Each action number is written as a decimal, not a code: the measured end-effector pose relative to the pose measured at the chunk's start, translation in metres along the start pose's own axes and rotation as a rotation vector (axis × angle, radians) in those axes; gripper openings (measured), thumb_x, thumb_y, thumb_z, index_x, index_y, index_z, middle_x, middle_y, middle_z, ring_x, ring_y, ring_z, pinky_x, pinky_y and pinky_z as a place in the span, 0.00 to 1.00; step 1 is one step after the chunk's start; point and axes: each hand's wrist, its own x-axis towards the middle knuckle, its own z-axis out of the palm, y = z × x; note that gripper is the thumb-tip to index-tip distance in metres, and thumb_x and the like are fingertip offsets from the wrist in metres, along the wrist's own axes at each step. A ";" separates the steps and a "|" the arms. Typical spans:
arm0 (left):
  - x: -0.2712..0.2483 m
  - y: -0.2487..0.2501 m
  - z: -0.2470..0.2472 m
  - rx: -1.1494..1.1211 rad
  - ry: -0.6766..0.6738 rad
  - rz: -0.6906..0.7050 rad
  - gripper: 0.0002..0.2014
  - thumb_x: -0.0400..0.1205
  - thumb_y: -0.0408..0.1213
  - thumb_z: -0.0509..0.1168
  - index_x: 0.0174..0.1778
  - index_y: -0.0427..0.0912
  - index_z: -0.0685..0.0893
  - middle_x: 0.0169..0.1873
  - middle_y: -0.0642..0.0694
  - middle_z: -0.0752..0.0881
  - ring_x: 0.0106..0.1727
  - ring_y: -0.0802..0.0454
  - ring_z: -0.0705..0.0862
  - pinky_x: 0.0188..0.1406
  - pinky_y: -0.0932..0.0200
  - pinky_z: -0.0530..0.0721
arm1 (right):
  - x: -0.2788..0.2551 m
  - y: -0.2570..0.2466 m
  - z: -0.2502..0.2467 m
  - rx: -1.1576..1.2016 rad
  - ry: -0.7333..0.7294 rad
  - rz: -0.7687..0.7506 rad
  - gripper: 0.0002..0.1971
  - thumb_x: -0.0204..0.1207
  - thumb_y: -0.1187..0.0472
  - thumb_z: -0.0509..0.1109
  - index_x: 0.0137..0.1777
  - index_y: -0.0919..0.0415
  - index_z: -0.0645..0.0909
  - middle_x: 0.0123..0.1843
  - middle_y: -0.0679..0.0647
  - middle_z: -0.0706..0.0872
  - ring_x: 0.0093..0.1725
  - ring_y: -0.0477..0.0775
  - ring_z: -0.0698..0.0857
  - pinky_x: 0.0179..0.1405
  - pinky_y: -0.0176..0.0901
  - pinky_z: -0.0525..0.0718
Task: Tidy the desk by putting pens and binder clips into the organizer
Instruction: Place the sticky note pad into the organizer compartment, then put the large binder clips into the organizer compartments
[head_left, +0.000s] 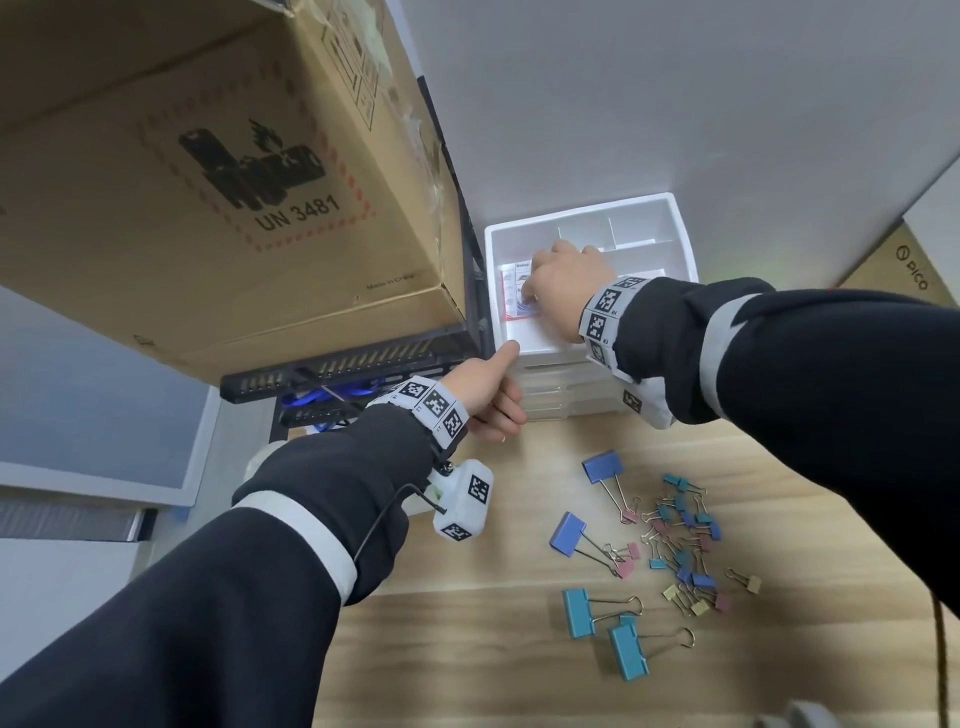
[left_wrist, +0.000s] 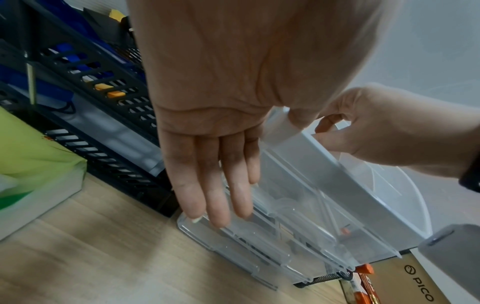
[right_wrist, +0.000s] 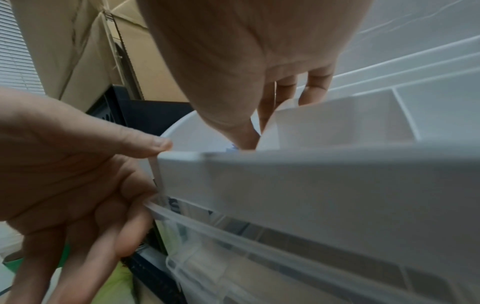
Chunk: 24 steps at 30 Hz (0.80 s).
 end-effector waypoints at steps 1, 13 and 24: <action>0.000 0.000 0.000 0.002 0.005 0.002 0.35 0.85 0.67 0.53 0.51 0.34 0.84 0.41 0.33 0.93 0.41 0.38 0.92 0.56 0.33 0.89 | 0.000 -0.001 0.000 0.010 -0.001 -0.002 0.25 0.69 0.66 0.76 0.65 0.46 0.84 0.66 0.51 0.78 0.69 0.58 0.73 0.63 0.53 0.73; -0.007 -0.025 0.012 0.202 -0.073 -0.022 0.27 0.84 0.60 0.62 0.53 0.34 0.84 0.42 0.36 0.93 0.42 0.42 0.92 0.57 0.41 0.89 | -0.060 0.002 -0.003 0.597 0.281 -0.108 0.15 0.74 0.56 0.67 0.59 0.55 0.85 0.51 0.49 0.87 0.44 0.48 0.81 0.51 0.47 0.83; 0.021 -0.107 0.081 0.759 -0.054 0.170 0.14 0.75 0.39 0.76 0.54 0.44 0.83 0.45 0.47 0.87 0.41 0.49 0.84 0.39 0.61 0.81 | -0.148 -0.003 0.098 0.630 0.005 -0.076 0.09 0.72 0.57 0.68 0.51 0.52 0.85 0.34 0.44 0.86 0.37 0.50 0.83 0.40 0.42 0.82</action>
